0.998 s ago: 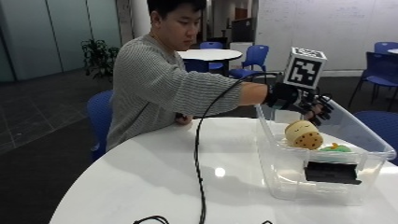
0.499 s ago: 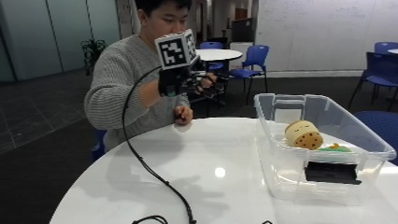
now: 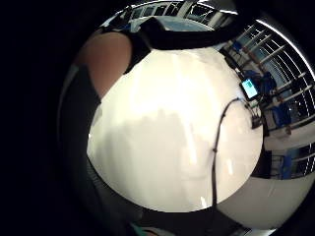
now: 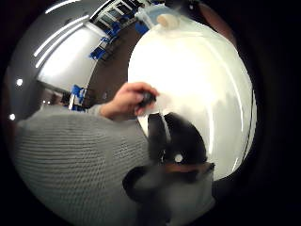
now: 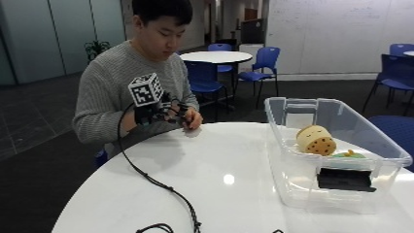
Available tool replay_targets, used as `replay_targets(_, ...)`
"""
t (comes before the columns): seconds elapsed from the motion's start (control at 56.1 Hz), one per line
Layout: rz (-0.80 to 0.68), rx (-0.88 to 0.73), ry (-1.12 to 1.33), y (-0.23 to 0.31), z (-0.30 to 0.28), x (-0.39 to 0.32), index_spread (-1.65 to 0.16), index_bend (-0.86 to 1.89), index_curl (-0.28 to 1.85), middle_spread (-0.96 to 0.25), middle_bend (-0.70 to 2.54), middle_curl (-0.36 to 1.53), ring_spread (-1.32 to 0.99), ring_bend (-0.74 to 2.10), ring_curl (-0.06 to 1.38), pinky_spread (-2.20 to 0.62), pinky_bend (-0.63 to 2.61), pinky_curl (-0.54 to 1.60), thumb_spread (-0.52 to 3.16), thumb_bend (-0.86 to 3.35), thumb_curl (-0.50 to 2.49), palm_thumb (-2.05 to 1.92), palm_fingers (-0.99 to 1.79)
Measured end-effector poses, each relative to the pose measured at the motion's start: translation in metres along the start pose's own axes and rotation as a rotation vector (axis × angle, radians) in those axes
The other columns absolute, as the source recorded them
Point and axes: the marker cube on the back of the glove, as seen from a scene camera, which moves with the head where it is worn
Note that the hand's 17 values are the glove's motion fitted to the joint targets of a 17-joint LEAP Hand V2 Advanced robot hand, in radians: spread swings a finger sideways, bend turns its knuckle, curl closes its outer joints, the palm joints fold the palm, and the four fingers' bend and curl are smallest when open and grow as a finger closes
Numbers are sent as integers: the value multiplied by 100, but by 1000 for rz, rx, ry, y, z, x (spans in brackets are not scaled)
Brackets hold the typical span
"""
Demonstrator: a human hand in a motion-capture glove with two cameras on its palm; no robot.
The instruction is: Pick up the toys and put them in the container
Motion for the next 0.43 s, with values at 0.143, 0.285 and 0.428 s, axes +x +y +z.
replay_targets(0.143, 25, -24, -25, 27, 33, -14, -39, 19, 37, -20, 19, 37, -19, 49, 29, 2, 89, 31, 146, 0, 27, 4, -1)
replay_targets(0.285, 37, -46, -3, 35, 42, -10, -39, 19, 38, -21, 18, 37, -20, 48, 29, 2, 88, 31, 148, 0, 27, 5, 0)
replay_targets(0.428, 31, -45, -14, 35, 46, -8, -39, 19, 39, -21, 18, 37, -20, 47, 29, 3, 87, 31, 149, 0, 27, 6, 0)
